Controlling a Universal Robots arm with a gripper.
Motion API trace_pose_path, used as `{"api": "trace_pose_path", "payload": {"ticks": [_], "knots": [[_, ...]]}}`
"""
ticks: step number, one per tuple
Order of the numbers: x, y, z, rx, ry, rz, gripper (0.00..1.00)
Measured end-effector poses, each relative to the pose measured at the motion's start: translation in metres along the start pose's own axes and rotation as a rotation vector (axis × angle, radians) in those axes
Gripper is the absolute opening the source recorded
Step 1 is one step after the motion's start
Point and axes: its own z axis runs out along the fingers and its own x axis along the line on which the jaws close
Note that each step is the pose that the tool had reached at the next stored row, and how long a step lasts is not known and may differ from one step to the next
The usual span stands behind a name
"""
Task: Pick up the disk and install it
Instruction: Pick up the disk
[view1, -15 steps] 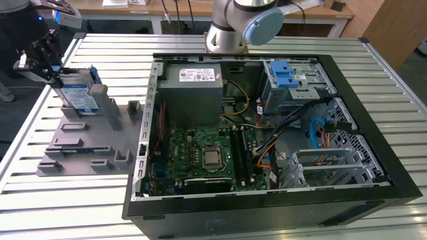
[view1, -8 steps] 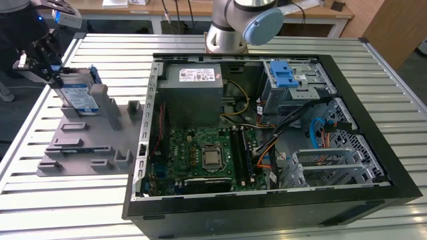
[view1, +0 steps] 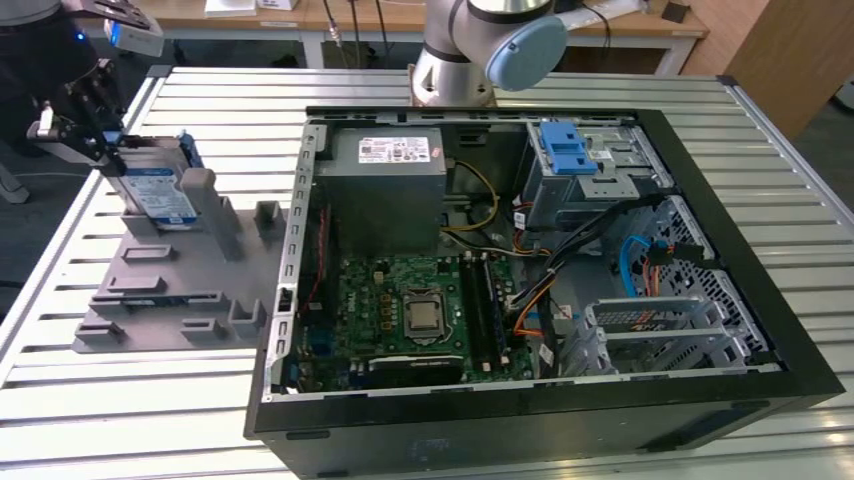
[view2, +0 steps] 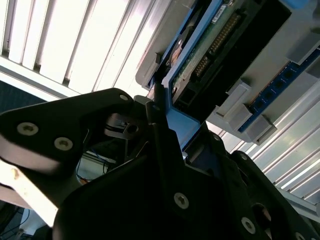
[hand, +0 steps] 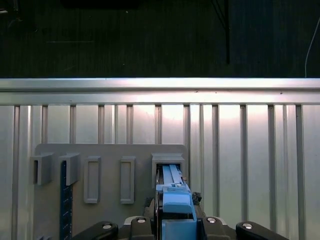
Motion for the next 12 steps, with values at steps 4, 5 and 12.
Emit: {"api": "trace_pose_path", "payload": {"ticks": [4, 5, 12], "knots": [[0.0, 0.0001, -0.0019, -0.0003, 0.0003, 0.0, 0.36], [0.0, 0.0001, -0.0028, -0.0001, 0.0002, 0.0, 0.36], [-0.0001, 0.0003, -0.0091, 0.0, 0.0002, 0.0, 0.36]]}}
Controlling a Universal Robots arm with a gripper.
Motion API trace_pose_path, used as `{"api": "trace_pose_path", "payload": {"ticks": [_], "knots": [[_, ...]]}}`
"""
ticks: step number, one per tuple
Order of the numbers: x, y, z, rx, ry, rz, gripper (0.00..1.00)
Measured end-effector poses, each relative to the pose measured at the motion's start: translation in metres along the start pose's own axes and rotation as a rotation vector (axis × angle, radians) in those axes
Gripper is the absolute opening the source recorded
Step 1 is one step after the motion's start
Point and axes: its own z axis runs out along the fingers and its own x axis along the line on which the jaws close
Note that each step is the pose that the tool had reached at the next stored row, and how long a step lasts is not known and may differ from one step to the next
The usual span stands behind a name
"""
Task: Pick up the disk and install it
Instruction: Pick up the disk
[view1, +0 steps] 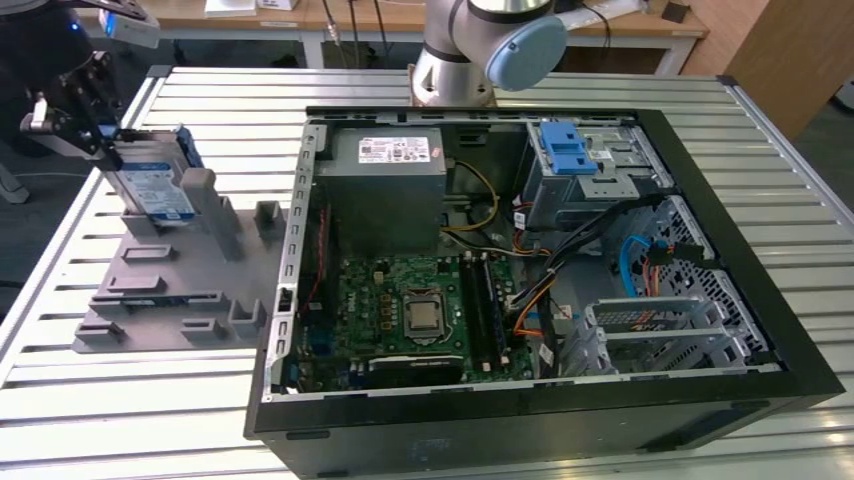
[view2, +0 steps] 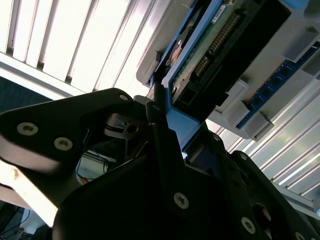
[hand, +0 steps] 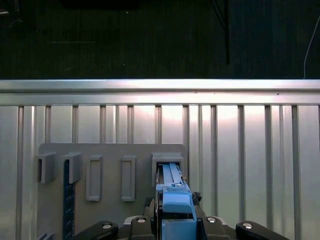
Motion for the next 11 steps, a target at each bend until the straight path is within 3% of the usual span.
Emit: {"api": "trace_pose_path", "payload": {"ticks": [11], "knots": [[-0.0001, 0.0002, -0.0073, 0.0001, -0.0001, 0.0, 0.36]]}}
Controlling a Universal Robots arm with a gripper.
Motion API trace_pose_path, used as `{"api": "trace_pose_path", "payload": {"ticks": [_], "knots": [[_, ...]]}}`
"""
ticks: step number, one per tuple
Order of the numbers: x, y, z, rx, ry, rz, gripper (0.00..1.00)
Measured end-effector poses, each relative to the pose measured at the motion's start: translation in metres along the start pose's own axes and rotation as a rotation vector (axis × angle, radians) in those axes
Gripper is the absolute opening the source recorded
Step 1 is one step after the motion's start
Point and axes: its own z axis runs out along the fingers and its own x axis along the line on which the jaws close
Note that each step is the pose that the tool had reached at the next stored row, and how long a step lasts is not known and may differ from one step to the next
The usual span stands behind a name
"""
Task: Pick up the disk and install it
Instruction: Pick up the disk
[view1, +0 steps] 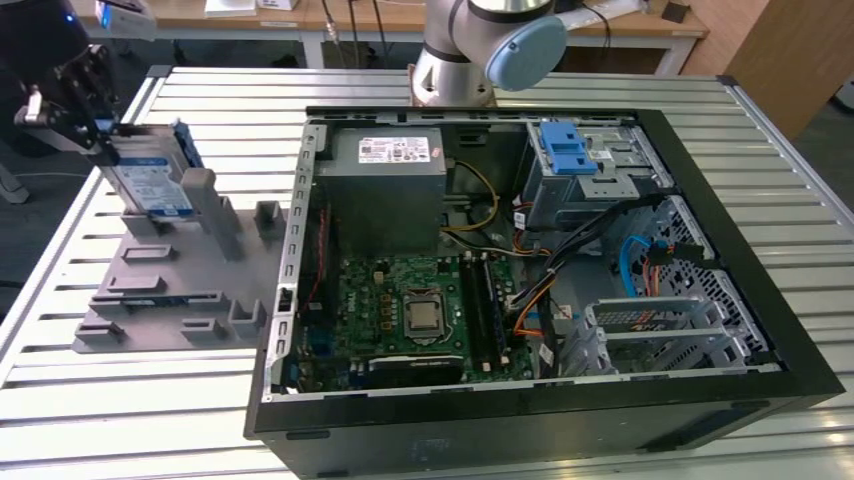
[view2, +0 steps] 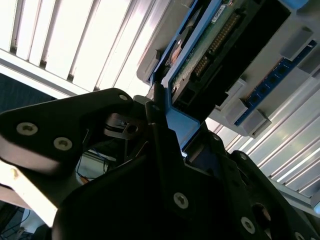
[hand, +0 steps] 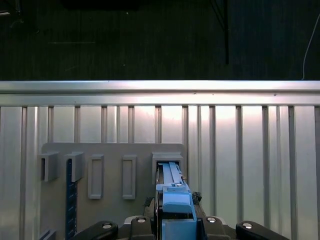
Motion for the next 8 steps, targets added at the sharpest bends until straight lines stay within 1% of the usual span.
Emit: {"api": "trace_pose_path", "payload": {"ticks": [8], "knots": [[-0.0001, 0.0001, -0.005, -0.0001, 0.0001, 0.0, 0.36]]}}
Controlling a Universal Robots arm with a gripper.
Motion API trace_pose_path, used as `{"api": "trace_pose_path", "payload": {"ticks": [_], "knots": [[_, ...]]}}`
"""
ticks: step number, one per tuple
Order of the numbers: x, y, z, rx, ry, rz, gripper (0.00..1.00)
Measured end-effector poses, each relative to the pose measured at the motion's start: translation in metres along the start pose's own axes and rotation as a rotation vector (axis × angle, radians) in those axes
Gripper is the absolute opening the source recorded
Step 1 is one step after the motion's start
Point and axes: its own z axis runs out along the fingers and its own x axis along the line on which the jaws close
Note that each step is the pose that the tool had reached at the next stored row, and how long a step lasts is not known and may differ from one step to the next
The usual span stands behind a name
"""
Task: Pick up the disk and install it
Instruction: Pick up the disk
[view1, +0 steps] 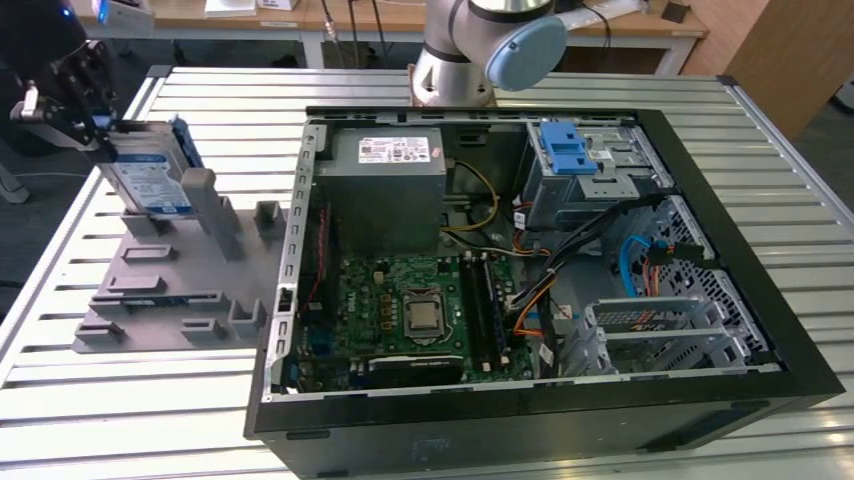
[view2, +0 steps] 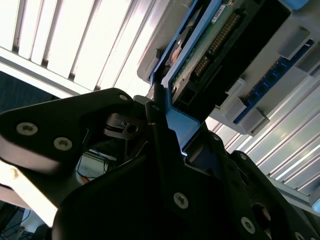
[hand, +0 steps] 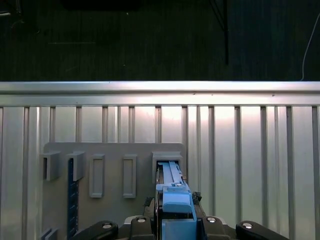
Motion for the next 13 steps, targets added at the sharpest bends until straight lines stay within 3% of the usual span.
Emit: {"api": "trace_pose_path", "payload": {"ticks": [13], "knots": [[-0.0001, 0.0002, -0.0096, -0.0001, 0.0, 0.0, 0.36]]}}
